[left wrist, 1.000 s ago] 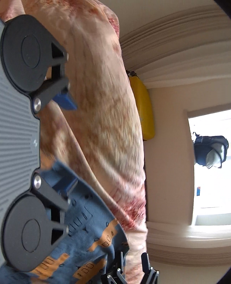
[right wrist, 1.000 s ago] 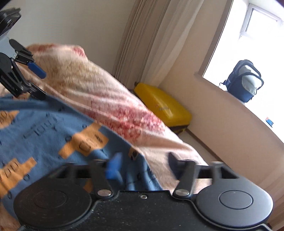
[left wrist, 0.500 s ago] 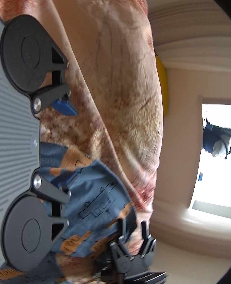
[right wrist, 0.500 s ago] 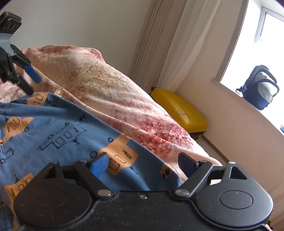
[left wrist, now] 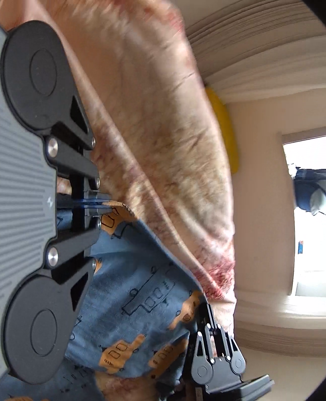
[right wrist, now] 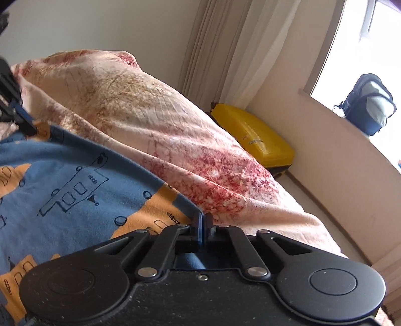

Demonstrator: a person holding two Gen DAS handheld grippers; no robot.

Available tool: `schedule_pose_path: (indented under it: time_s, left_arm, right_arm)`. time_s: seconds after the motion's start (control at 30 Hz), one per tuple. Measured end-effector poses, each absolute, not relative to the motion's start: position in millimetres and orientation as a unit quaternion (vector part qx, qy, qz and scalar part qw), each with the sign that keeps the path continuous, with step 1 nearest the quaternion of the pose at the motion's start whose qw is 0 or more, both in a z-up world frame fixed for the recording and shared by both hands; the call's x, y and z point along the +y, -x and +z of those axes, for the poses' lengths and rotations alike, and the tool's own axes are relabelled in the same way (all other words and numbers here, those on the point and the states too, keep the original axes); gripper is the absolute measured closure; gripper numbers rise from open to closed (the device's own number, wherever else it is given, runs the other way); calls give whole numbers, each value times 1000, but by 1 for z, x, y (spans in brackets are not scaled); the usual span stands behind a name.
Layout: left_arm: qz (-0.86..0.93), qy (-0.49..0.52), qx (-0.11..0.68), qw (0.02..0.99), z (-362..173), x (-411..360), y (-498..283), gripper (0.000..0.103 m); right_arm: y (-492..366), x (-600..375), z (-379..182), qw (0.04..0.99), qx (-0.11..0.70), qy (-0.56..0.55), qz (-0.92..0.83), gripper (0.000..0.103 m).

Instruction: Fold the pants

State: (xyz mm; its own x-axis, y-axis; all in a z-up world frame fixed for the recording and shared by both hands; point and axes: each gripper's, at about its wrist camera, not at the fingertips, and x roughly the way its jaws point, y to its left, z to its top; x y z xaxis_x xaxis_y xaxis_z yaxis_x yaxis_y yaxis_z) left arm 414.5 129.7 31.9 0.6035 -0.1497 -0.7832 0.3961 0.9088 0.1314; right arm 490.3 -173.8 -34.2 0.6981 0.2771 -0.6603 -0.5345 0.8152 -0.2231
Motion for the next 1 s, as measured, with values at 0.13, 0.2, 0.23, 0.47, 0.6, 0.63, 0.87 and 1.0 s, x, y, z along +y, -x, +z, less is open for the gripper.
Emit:
schedule_pose_path:
  time_s: [0.13,0.2,0.23,0.47,0.6,0.63,0.87,1.0]
  left_arm:
    - [-143,-187,399,887,54,126,-409,102]
    - [-129,-200,406,882,54,123,-410,102]
    - [-126,-205,406,882,54,120,-409,102]
    - [-133,-225,371,891,70,111,-378,102]
    - [-154,-242,324,901,83,110,-341,102]
    - [-161,-246,313,903,85,110,-331,101]
    - [-190,-340,251,886,82,88,-245,101]
    - [-198,-395,223,869,69,78,-202,101]
  right_arm:
    - [-479,-175,-12,915,274,204,214,103]
    - [-475,-174,-3,919,262,204,211,103]
    - [-475,-174,0,920,263,202,210,103]
    - [-444,-176,18,923,242,215,209,103]
    - [-404,-195,38,933,212,197,216,103]
    - [-389,-201,43,934,202,197,221,103]
    - [-282,-238,69,934,164,202,244,103]
    - [-224,-253,76,930,169,198,259,103]
